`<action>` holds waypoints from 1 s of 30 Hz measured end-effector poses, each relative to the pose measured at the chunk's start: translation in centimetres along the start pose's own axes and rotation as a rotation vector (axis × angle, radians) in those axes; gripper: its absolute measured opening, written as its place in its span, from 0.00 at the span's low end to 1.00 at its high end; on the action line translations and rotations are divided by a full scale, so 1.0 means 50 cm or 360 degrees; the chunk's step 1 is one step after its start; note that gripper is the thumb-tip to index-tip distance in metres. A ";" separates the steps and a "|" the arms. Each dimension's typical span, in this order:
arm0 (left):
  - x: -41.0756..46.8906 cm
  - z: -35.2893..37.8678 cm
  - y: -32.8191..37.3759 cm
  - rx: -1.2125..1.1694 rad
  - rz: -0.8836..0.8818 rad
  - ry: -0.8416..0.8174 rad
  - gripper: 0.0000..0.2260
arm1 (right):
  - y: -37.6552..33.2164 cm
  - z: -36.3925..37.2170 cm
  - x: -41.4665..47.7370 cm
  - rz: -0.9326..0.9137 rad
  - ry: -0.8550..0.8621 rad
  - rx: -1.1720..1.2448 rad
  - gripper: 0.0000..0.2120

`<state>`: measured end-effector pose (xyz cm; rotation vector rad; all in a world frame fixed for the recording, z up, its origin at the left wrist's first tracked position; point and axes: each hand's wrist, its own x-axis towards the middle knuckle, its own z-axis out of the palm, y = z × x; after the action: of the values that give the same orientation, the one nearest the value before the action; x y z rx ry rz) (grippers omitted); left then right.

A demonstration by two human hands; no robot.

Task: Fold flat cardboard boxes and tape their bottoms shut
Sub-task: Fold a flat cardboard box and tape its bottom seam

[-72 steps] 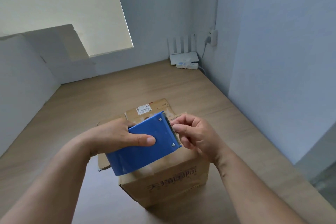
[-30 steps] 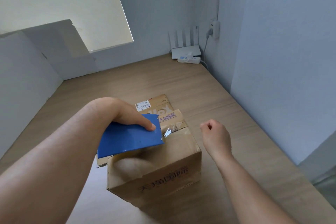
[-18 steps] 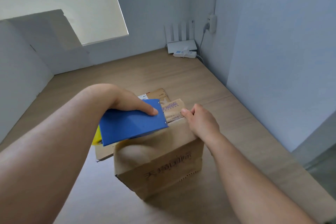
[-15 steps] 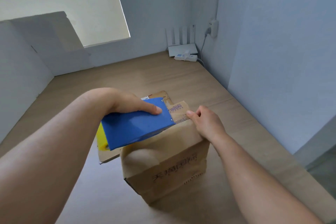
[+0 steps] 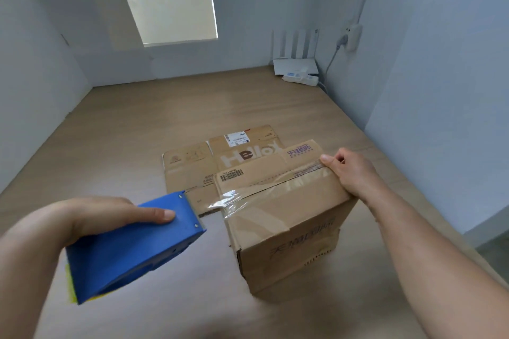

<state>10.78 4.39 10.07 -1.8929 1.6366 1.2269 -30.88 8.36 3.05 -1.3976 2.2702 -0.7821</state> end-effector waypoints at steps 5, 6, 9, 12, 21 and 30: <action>-0.003 0.036 0.055 -0.0050 -0.0084 0.0011 0.30 | 0.006 0.004 0.001 -0.0018 0.0018 0.0002 0.18; 0.017 0.050 0.069 0.0033 -0.0085 0.0177 0.29 | 0.006 0.003 0.001 -0.0016 0.0021 0.0012 0.18; 0.064 0.121 0.102 0.0673 -0.0172 0.0642 0.23 | 0.006 0.002 0.001 -0.0006 0.0018 0.0030 0.17; 0.103 0.168 0.081 0.0692 -0.0273 0.0781 0.21 | 0.009 0.002 -0.001 -0.0005 0.0022 0.0074 0.17; 0.186 0.313 0.004 0.0193 -0.0203 0.0957 0.18 | 0.007 0.004 -0.005 -0.0024 0.0011 0.0063 0.17; 0.179 0.337 0.023 -0.0122 -0.0366 0.1001 0.24 | 0.010 0.005 -0.001 -0.0054 0.0013 0.0080 0.17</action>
<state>3.01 10.98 -6.12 -2.6081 1.5847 0.6376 -31.03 8.50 2.54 -1.4161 2.2226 -0.8514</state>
